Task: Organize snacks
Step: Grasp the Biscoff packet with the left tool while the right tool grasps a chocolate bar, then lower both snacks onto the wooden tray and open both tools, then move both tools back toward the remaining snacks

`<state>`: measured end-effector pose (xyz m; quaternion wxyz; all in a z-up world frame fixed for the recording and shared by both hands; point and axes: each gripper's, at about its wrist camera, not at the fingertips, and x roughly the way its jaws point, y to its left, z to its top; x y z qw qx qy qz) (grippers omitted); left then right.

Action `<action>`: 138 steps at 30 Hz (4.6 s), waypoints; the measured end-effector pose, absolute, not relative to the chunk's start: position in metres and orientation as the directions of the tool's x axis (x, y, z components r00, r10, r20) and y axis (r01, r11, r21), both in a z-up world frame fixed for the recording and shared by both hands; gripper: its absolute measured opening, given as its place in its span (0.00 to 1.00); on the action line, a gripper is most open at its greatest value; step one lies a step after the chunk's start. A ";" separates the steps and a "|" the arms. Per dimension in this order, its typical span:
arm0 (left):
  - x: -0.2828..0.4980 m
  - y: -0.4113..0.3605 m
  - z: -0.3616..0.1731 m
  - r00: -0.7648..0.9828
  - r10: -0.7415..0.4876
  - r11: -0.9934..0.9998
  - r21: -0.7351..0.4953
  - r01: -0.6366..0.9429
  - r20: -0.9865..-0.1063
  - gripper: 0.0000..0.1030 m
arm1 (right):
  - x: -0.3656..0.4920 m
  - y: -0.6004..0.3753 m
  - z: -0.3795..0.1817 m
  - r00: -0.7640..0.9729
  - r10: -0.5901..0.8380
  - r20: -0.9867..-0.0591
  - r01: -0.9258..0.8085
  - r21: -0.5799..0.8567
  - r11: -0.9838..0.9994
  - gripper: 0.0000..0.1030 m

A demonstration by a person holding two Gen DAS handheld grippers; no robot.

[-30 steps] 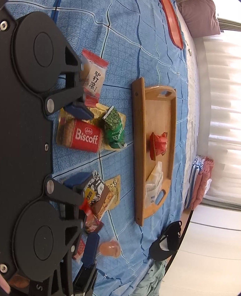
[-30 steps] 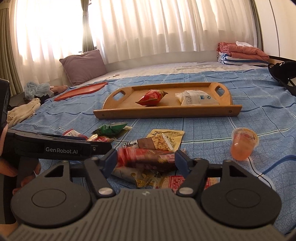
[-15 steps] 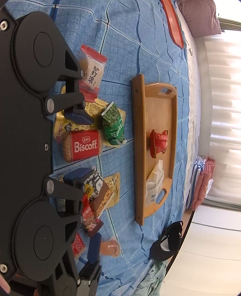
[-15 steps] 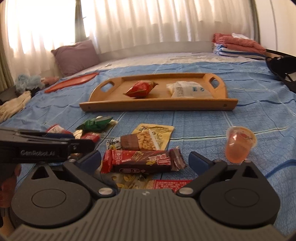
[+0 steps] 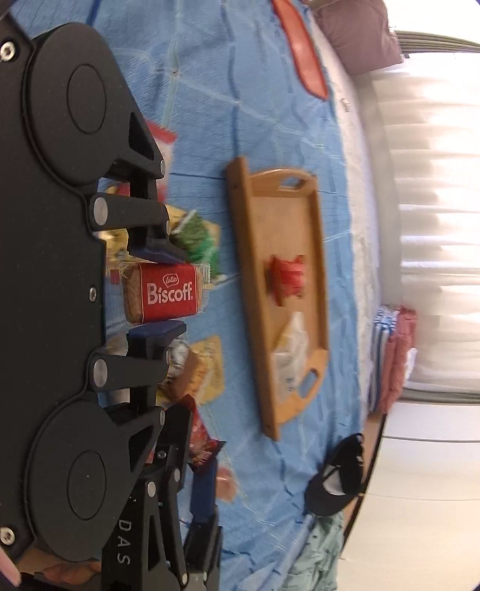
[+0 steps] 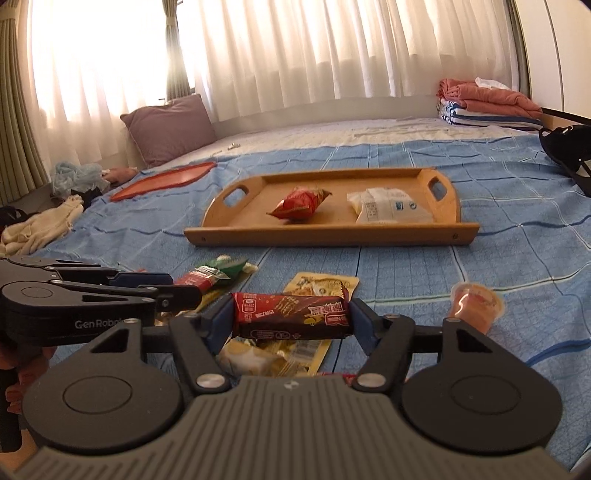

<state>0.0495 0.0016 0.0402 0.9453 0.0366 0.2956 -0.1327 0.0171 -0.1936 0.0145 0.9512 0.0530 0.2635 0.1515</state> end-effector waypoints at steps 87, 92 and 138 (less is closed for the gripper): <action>0.163 0.010 0.097 0.802 -0.257 0.960 -0.049 0.275 -0.539 0.88 | 0.202 -0.227 0.097 0.739 0.320 -0.593 -0.290 0.148 0.945 0.92; 0.123 0.019 0.102 0.809 -0.267 0.959 -0.060 0.277 -0.524 0.89 | 0.157 -0.226 0.100 0.742 0.346 -0.575 -0.334 0.131 0.934 0.95; 0.072 0.073 -0.004 0.827 -0.065 0.996 0.016 0.089 -0.559 0.94 | -0.006 -0.193 -0.025 0.826 -0.002 -0.564 -0.007 -0.014 1.000 1.00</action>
